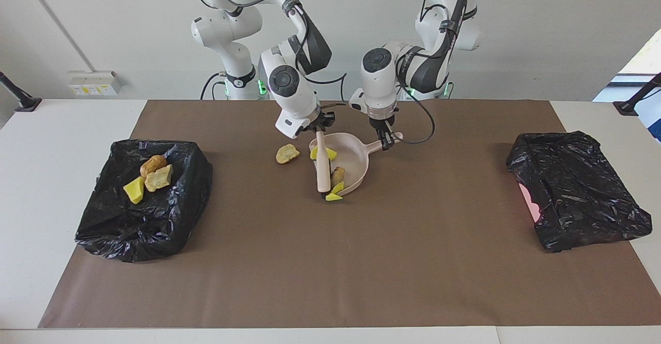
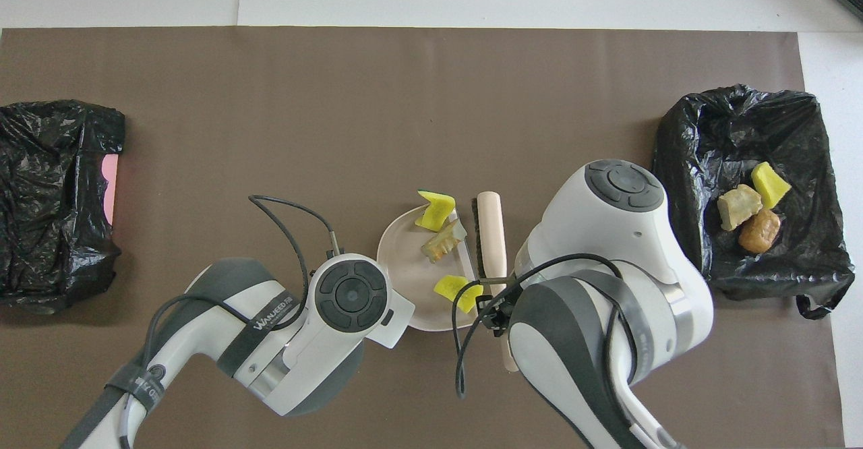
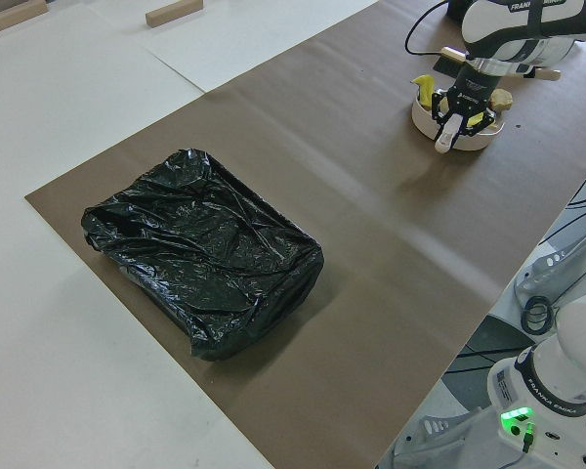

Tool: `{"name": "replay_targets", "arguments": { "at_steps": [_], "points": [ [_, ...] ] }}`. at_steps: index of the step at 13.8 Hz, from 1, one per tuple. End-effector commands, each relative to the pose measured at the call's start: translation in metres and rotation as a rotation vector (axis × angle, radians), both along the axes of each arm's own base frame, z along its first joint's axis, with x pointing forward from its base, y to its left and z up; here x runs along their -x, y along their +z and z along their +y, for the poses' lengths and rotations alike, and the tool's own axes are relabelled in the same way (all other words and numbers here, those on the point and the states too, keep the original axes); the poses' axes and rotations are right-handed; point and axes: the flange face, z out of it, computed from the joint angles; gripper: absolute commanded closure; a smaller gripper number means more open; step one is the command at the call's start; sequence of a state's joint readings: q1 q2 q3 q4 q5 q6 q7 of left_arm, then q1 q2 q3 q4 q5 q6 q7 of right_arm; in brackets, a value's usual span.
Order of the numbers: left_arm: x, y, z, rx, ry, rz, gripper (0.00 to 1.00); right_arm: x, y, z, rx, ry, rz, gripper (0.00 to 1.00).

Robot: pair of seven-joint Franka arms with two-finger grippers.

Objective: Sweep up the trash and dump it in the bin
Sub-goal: 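Sweep the sponges and stones into the dustpan with the right gripper's brush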

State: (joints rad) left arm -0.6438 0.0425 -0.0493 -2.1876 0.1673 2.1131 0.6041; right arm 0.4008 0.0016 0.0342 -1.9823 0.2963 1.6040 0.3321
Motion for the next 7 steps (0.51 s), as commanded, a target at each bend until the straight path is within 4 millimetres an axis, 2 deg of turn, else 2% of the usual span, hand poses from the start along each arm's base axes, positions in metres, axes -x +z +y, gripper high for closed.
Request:
{"name": "replay_targets", "arguments": {
  "at_steps": [1, 4, 7],
  "points": [
    [0.003, 0.001, 0.004, 0.01, -0.02, -0.029, 1.0, 0.033, 0.0, -0.014, 0.12, 0.033, -0.011, 1.0],
    [0.003, 0.001, 0.004, 0.01, -0.022, -0.028, 1.0, 0.054, -0.023, -0.05, 0.254, 0.136, -0.021, 1.0],
    [0.005, 0.001, 0.004, 0.007, -0.024, -0.026, 1.0, 0.064, -0.058, -0.066, 0.3, 0.138, 0.003, 1.0]
  ]
}}
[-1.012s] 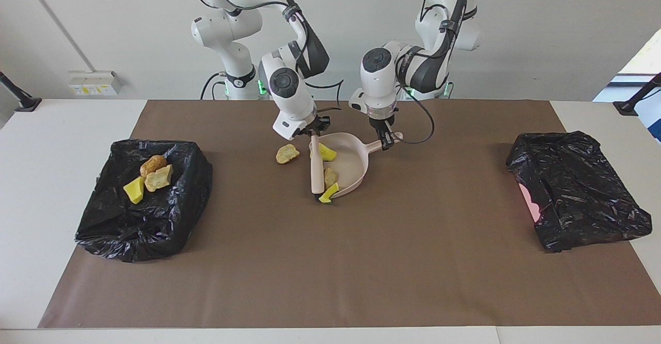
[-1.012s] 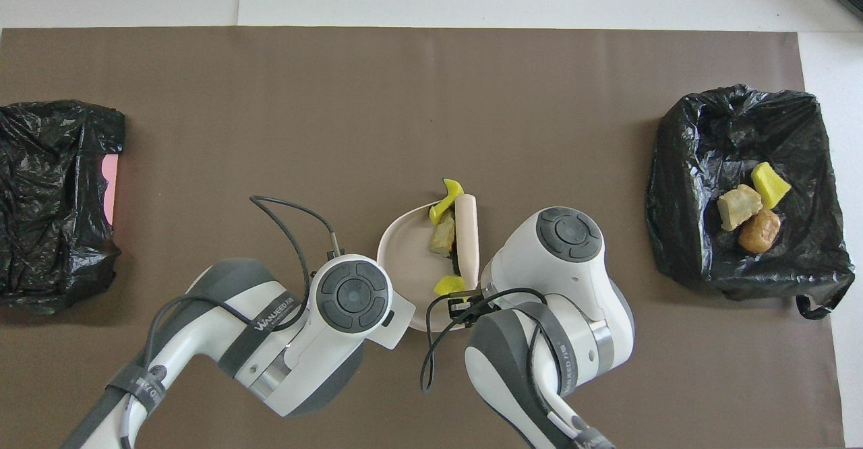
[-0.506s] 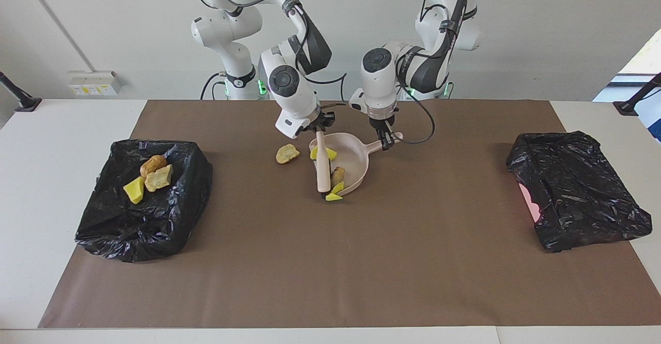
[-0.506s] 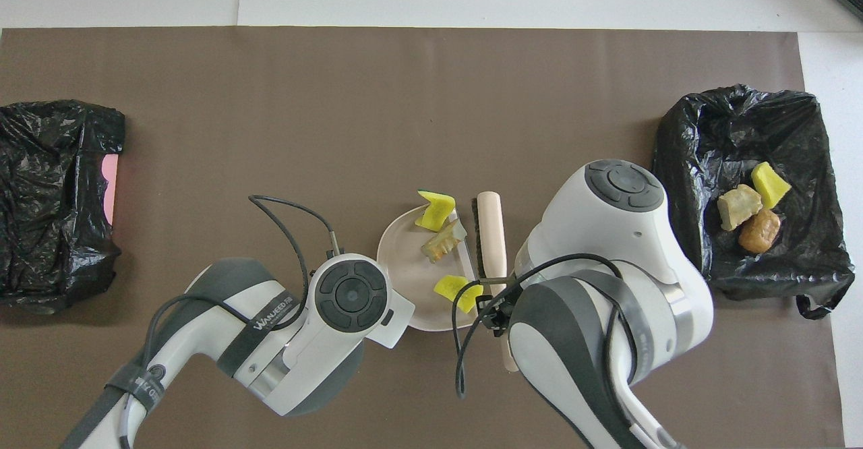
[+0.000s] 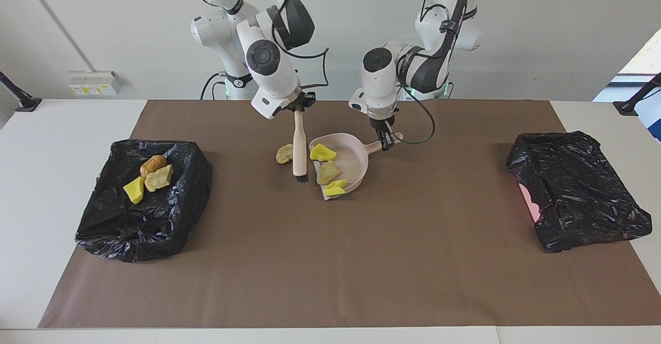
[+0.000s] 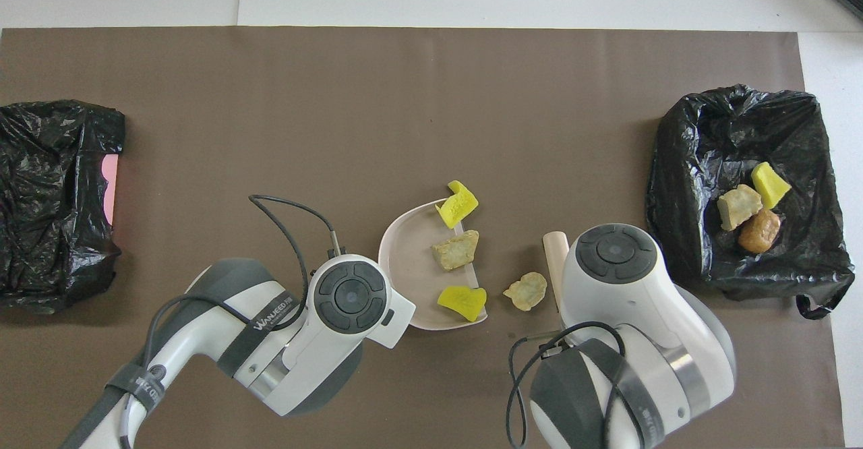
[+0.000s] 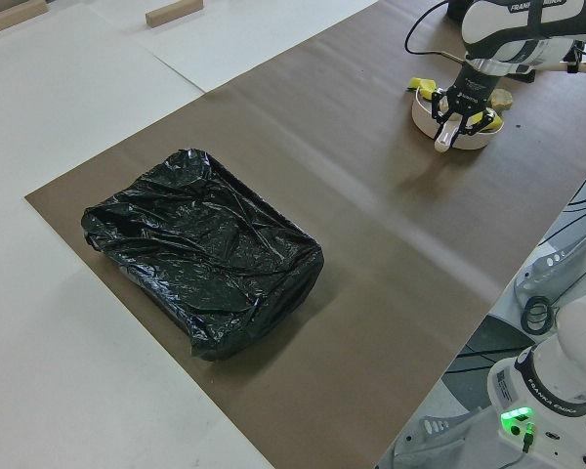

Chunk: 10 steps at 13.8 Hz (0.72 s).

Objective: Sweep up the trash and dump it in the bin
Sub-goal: 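Sweep the sponges and stones into the dustpan with the right gripper's brush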

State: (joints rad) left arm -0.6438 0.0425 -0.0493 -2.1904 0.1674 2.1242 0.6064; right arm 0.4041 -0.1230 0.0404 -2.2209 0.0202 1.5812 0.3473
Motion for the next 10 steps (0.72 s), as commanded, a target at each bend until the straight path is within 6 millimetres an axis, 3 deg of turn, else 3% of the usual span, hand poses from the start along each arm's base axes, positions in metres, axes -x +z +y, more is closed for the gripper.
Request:
{"name": "replay_targets", "arguments": {
  "at_steps": [1, 3, 5, 6, 10],
  "points": [
    [0.005, 0.001, 0.005, -0.002, -0.02, -0.018, 1.0, 0.008, -0.016, -0.015, 0.003, 0.019, -0.023, 1.0],
    [0.006, 0.001, 0.005, -0.004, -0.019, -0.016, 1.0, 0.0, -0.022, -0.008, -0.052, 0.012, -0.057, 1.0],
    [0.007, 0.001, 0.006, -0.006, -0.019, -0.014, 1.0, -0.012, -0.051, 0.019, -0.171, -0.058, -0.072, 1.0],
    [0.007, 0.001, 0.006, -0.006, -0.019, -0.014, 1.0, -0.018, -0.056, 0.028, -0.206, -0.081, -0.08, 1.0],
    [0.006, 0.0, 0.006, -0.004, -0.018, -0.016, 1.0, -0.046, -0.037, 0.071, -0.448, -0.21, -0.084, 1.0]
  ]
}}
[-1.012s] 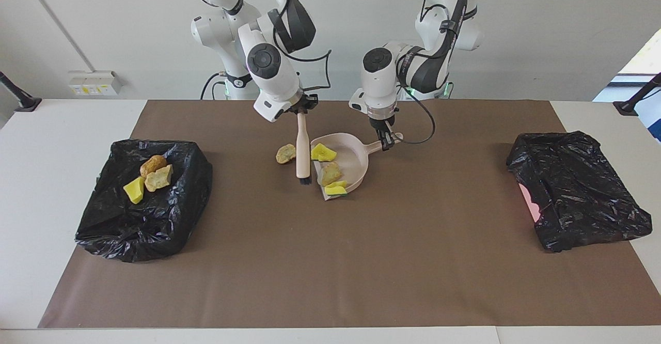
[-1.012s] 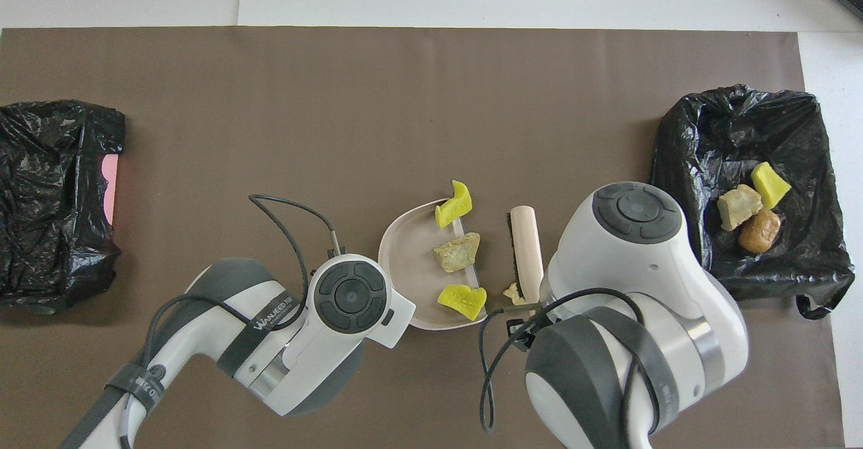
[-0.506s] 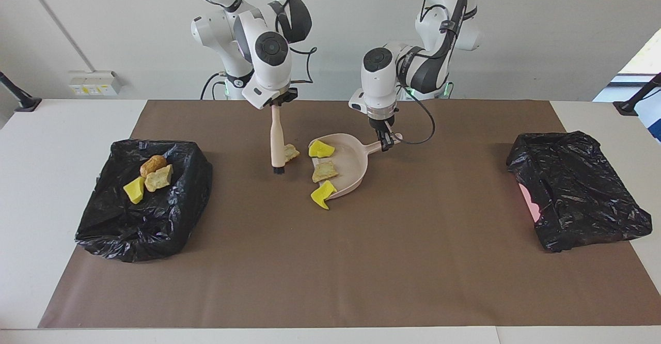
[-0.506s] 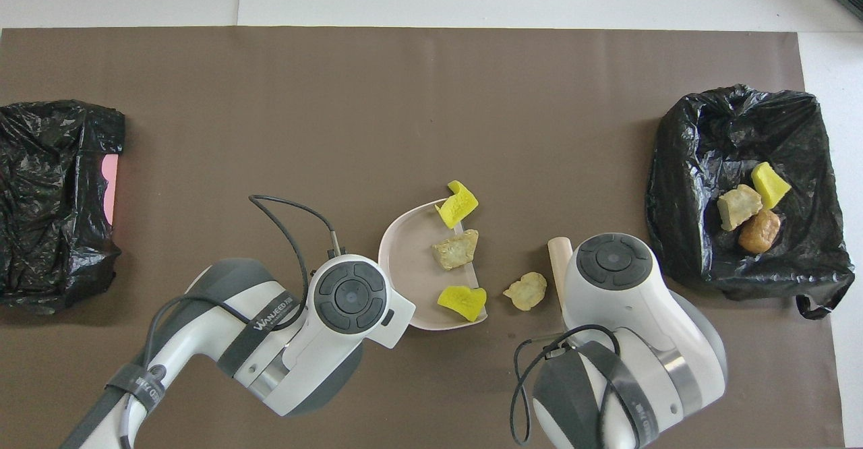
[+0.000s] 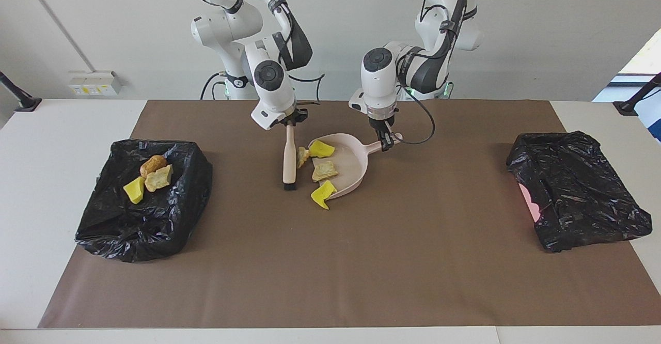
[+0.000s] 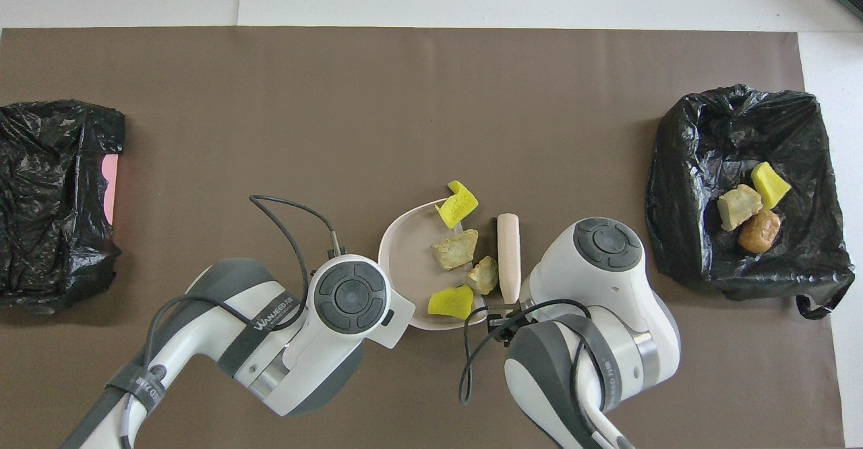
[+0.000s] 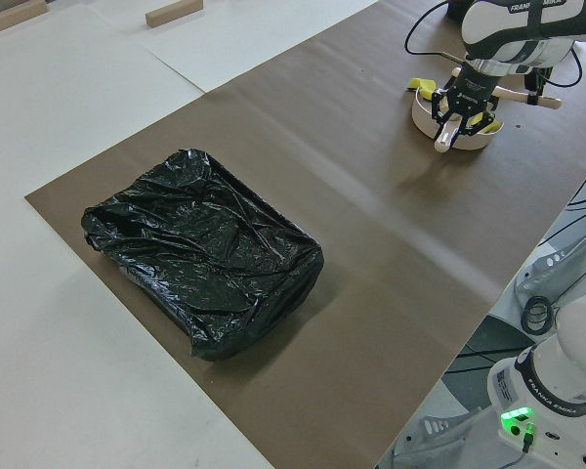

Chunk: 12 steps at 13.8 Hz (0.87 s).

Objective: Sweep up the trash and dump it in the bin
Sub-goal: 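Sweep the sponges and stones into the dustpan with the right gripper's brush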

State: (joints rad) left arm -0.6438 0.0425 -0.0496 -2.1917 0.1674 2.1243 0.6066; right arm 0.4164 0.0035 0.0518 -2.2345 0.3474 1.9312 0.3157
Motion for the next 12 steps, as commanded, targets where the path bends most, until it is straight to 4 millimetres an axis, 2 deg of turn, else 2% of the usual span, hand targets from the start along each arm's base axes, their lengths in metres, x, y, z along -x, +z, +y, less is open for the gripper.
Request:
{"name": "replay_targets", "arguments": {
  "at_steps": [1, 3, 5, 7, 9, 12],
  "points": [
    [0.005, 0.001, 0.006, -0.002, -0.018, -0.018, 1.0, -0.018, 0.018, 0.04, -0.165, -0.018, -0.006, 1.0],
    [0.002, 0.001, 0.009, 0.0, -0.009, -0.02, 1.0, -0.03, 0.035, 0.055, -0.17, -0.029, -0.004, 1.0],
    [-0.003, 0.0, 0.013, 0.0, 0.003, -0.019, 1.0, -0.033, 0.05, 0.034, -0.162, -0.007, 0.01, 1.0],
    [-0.004, 0.0, 0.013, 0.003, 0.008, -0.021, 1.0, -0.032, 0.056, 0.014, -0.111, 0.075, 0.013, 1.0],
    [-0.004, 0.0, 0.014, 0.003, 0.011, -0.022, 1.0, -0.033, 0.06, 0.007, -0.018, 0.184, -0.01, 1.0],
    [-0.007, 0.0, 0.017, 0.005, 0.031, -0.022, 1.0, -0.041, 0.068, 0.01, 0.076, 0.315, -0.067, 1.0]
  ]
}}
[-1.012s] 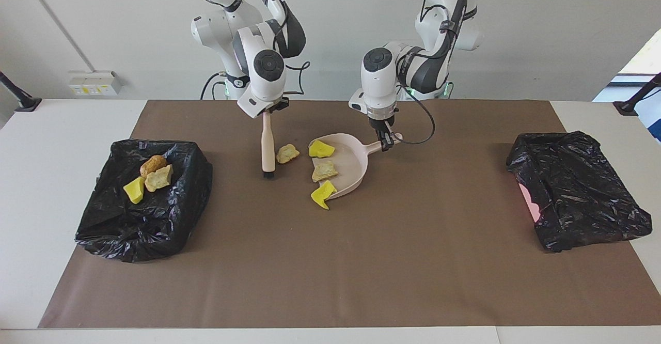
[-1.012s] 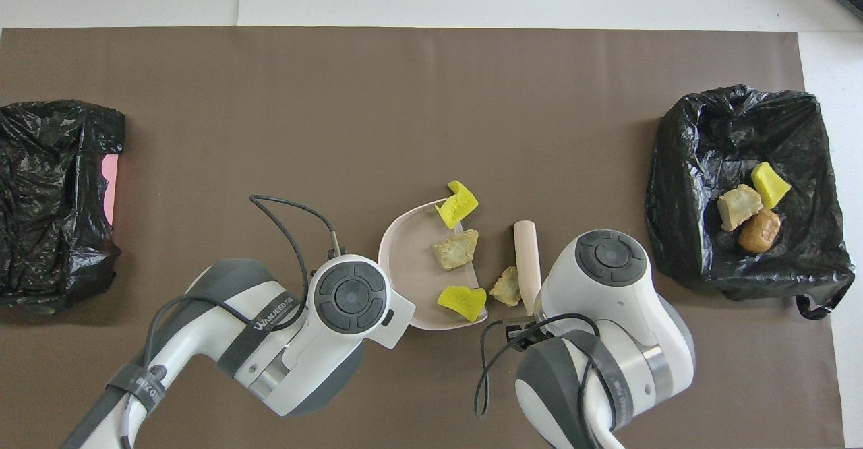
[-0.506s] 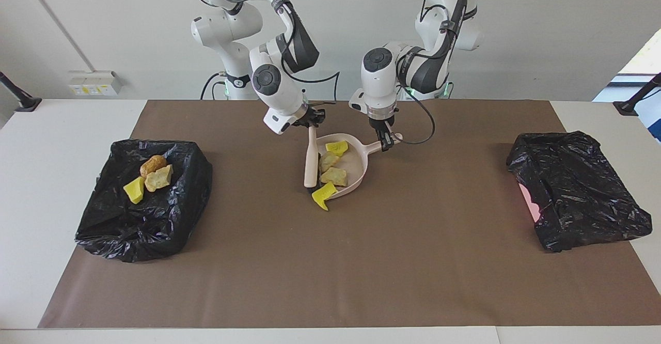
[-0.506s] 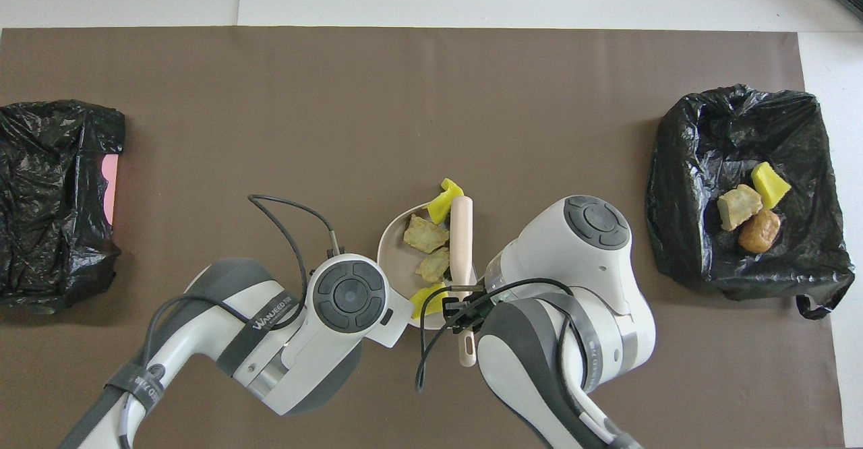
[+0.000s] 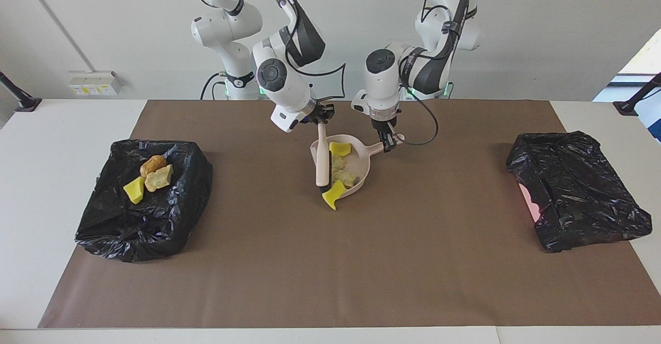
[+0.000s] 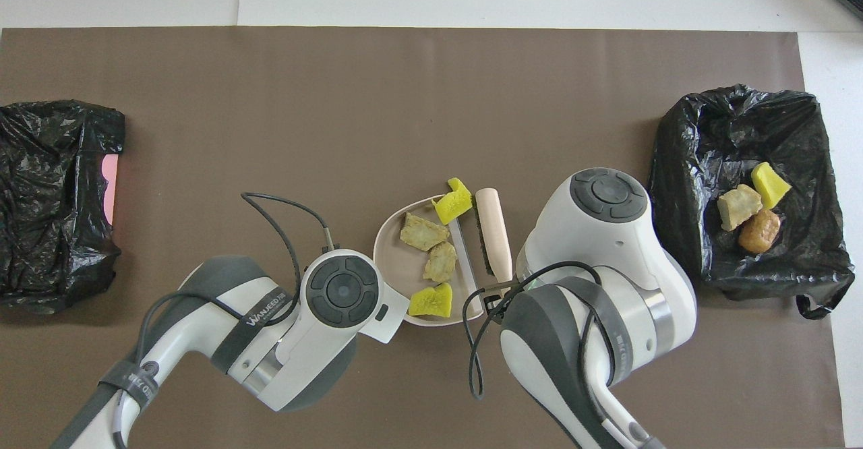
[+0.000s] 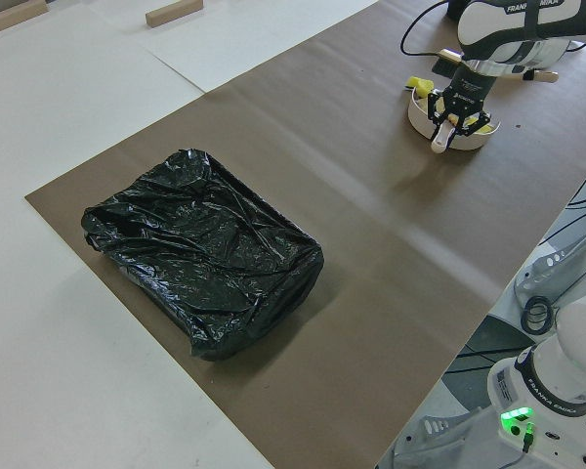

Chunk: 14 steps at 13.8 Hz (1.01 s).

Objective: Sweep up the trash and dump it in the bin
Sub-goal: 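Sweep the sponges and stones into the dustpan with the right gripper's brush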

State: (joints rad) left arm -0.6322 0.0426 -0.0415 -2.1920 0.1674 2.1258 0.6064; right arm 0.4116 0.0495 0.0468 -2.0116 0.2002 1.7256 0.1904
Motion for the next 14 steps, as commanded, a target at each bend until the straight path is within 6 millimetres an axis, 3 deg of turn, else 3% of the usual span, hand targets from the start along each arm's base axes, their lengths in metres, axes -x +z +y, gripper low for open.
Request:
{"name": "replay_targets", "arguments": {
  "at_steps": [1, 4, 5, 8, 11, 14],
  "points": [
    [-0.001, 0.0, 0.009, 0.005, 0.013, -0.021, 1.0, -0.017, 0.007, -0.001, 0.027, 0.14, -0.06, 1.0],
    [0.0, 0.0, 0.009, 0.003, 0.048, -0.025, 1.0, -0.072, 0.005, -0.028, 0.012, 0.336, -0.132, 1.0],
    [0.0, 0.0, 0.009, 0.002, 0.048, -0.024, 1.0, -0.084, 0.003, -0.023, 0.037, 0.37, -0.148, 1.0],
    [0.0, -0.001, 0.009, 0.002, 0.048, -0.024, 1.0, -0.098, -0.029, -0.011, 0.078, 0.416, -0.126, 1.0],
    [0.0, -0.001, 0.009, 0.002, 0.048, -0.024, 1.0, -0.086, -0.051, 0.018, 0.063, 0.449, -0.113, 1.0],
    [0.0, -0.001, 0.009, 0.002, 0.048, -0.024, 1.0, -0.059, -0.034, 0.016, 0.008, 0.393, 0.022, 1.0]
  ]
}}
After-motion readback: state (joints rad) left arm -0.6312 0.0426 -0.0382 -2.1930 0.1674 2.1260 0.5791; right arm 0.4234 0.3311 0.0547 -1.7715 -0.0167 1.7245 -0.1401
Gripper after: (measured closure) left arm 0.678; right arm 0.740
